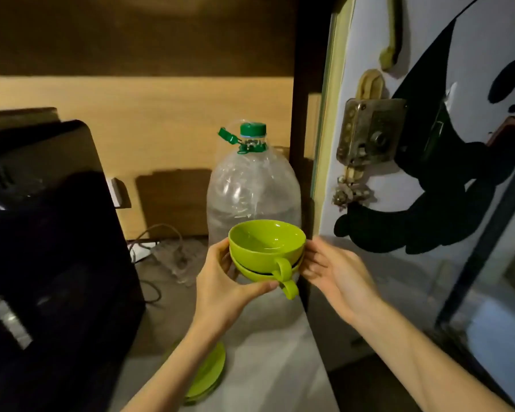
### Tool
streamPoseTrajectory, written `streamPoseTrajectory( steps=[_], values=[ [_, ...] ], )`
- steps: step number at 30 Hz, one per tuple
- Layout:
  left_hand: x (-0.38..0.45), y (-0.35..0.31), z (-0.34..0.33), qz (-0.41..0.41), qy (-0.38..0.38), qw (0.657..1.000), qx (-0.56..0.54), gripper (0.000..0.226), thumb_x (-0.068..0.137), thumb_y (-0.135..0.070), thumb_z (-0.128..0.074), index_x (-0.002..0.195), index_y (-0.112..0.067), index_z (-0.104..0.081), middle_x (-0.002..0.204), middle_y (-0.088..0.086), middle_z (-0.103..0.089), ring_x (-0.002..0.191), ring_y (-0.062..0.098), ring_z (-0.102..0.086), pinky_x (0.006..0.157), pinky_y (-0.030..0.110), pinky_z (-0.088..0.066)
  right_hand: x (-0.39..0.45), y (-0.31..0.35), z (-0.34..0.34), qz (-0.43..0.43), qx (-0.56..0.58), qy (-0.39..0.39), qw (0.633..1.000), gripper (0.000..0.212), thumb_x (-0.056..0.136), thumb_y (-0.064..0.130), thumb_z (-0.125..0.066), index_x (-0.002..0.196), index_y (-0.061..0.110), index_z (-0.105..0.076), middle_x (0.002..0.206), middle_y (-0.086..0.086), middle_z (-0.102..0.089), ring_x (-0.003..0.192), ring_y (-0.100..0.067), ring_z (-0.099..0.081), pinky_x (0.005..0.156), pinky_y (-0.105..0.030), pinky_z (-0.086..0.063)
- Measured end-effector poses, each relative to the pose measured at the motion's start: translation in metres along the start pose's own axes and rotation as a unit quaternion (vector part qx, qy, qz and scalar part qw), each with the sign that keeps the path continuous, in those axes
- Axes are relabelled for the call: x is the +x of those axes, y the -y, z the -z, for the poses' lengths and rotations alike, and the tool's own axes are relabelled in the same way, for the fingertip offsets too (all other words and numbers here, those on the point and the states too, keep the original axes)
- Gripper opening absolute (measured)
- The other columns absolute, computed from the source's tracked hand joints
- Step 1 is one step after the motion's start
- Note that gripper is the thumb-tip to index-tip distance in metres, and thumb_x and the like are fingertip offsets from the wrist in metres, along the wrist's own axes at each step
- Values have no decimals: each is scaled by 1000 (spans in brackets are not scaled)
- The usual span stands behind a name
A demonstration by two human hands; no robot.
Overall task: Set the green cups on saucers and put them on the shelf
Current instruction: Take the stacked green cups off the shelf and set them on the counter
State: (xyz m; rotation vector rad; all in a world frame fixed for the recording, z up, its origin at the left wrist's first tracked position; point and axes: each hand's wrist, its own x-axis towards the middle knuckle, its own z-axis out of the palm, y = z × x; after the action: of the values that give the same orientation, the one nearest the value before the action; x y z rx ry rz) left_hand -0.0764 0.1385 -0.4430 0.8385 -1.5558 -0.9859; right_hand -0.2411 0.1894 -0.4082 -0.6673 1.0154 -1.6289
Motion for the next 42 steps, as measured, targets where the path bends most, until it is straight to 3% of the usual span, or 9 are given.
streamPoseTrajectory(
  steps=[7,12,16,22,25,30,36,39,42],
  values=[
    [-47,73,-4,95,-3,995,41,90,35,-3,-91,110,-18,-42,107,-4,-57,99,6,-58,79,2,-45,-3,-73,33,-72,-17,-66,995,22,93,18,-46,93,3,-62,94,-16,-66,88,-23,-63,78,-30,-53],
    [-72,113,-9,147,-3,985,85,93,32,-15,-94,108,-20,-40,109,-2,-57,99,11,-59,75,-2,-43,4,-121,50,-111,-17,-106,988,18,91,14,-51,83,4,-63,81,-14,-66,71,-18,-64,56,-21,-57],
    [-83,136,-16,206,-12,973,102,101,20,-41,-87,107,-23,-38,109,0,-58,100,15,-60,77,14,-46,12,-147,63,-131,-48,-118,983,15,89,9,-54,78,6,-65,63,-3,-73,61,-11,-69,56,-21,-57],
    [-95,158,-24,234,-42,964,122,97,24,-47,-84,106,-23,-38,107,-1,-55,101,17,-59,85,32,-50,30,-169,76,-162,-77,-133,975,17,88,6,-54,76,11,-65,53,3,-72,54,-6,-68,52,-20,-55],
    [-97,161,-28,231,-57,962,131,97,27,-49,-84,108,-22,-38,107,0,-55,99,14,-57,81,22,-47,39,-176,79,-177,-101,-132,970,18,88,8,-55,74,13,-66,54,4,-71,59,-10,-65,61,-25,-54],
    [-95,163,-31,230,-61,962,137,96,31,-35,-90,111,-19,-39,110,-1,-52,100,12,-53,78,14,-39,49,-183,83,-186,-111,-127,968,20,88,8,-54,72,13,-64,47,4,-68,46,-2,-63,43,-16,-50],
    [-95,169,-34,236,-67,960,138,99,36,-26,-92,119,-7,-42,108,-3,-49,97,10,-50,74,-4,-35,55,-190,89,-192,-143,-111,964,18,88,13,-55,75,17,-67,53,7,-71,72,-16,-62,66,-30,-49],
    [-95,171,-33,241,-59,958,143,103,34,-32,-92,120,-8,-40,110,-3,-48,100,11,-50,75,3,-40,56,-191,92,-196,-140,-107,965,17,87,14,-56,75,16,-67,57,5,-72,77,-19,-62,78,-37,-49],
    [-95,171,-29,247,-34,958,140,104,35,-35,-90,121,-9,-38,114,-3,-48,105,11,-50,79,9,-40,59,-188,91,-209,-150,-86,963,18,89,11,-53,75,14,-65,54,4,-70,72,-16,-62,71,-31,-48]
  ],
)
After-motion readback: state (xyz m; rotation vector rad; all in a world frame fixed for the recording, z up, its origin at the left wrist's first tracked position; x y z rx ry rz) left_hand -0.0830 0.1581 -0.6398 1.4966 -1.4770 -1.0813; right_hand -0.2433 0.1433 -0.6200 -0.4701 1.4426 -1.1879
